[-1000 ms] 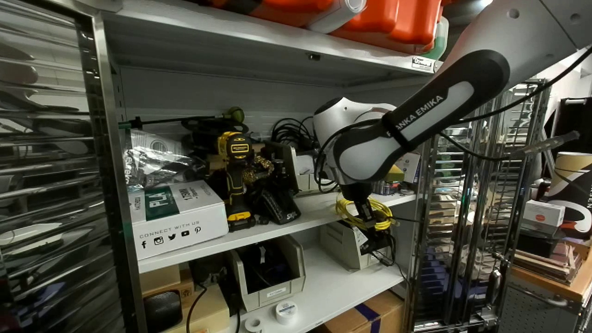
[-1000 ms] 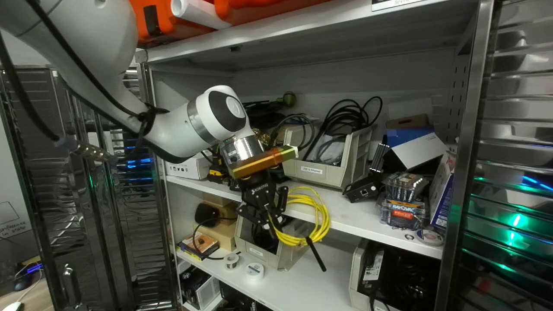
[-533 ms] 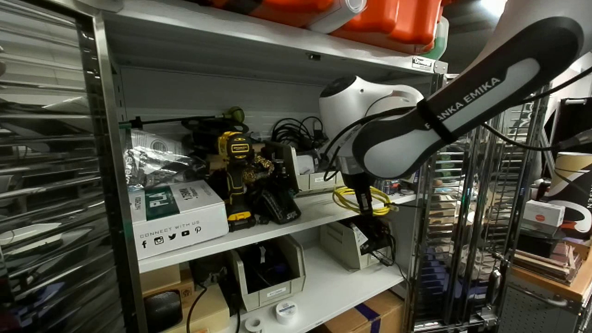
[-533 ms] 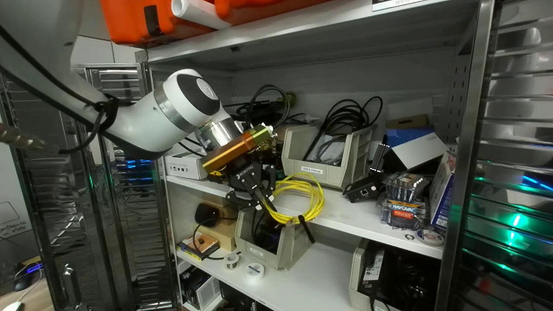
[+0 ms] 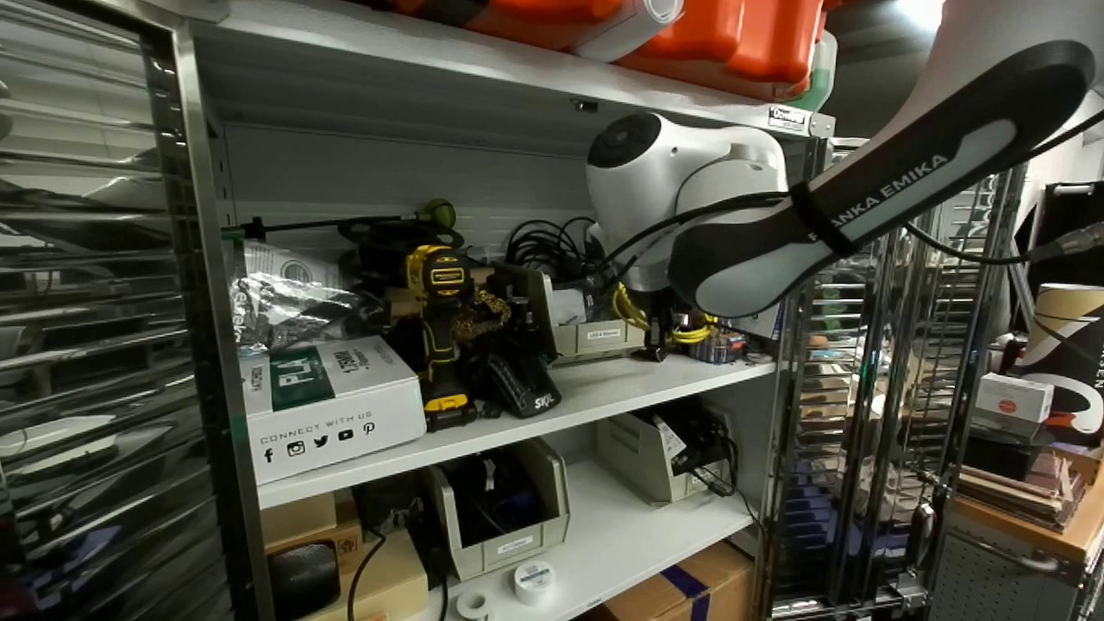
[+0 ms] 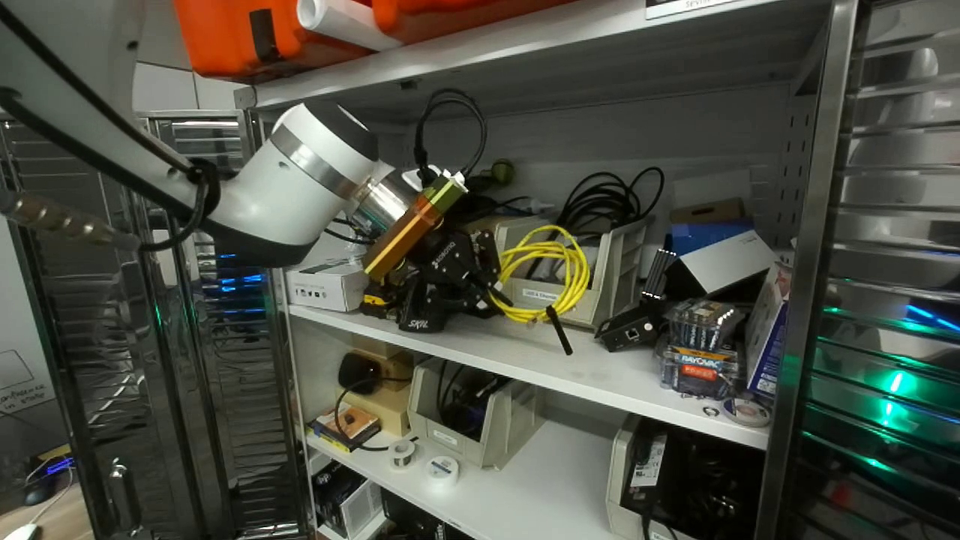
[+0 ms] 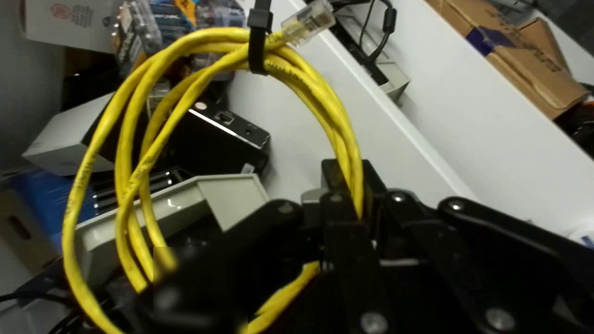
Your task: Put the yellow cable in the gray box
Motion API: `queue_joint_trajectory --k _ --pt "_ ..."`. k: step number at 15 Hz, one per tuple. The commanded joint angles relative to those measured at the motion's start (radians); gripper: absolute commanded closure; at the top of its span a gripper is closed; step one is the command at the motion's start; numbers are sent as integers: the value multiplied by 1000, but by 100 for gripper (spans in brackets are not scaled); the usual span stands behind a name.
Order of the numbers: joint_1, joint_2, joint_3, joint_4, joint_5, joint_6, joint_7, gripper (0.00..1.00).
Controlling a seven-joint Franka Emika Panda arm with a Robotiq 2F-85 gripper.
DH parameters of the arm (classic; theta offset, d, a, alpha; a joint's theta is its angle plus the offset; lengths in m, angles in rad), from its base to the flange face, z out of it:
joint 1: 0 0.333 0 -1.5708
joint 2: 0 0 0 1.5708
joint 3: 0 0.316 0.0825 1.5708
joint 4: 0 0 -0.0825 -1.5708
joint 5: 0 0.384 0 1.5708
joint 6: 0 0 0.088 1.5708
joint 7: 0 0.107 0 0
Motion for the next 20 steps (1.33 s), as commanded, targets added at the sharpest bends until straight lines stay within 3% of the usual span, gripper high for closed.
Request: queue_joint_trajectory --k 1,7,15,20 --pt "12 76 5 151 -86 -4 108 90" --pt "32 248 -5 384 -102 29 187 92" --pt "73 452 -56 653 -221 207 392 93" --pt "85 514 -88 733 -239 180 424 93"
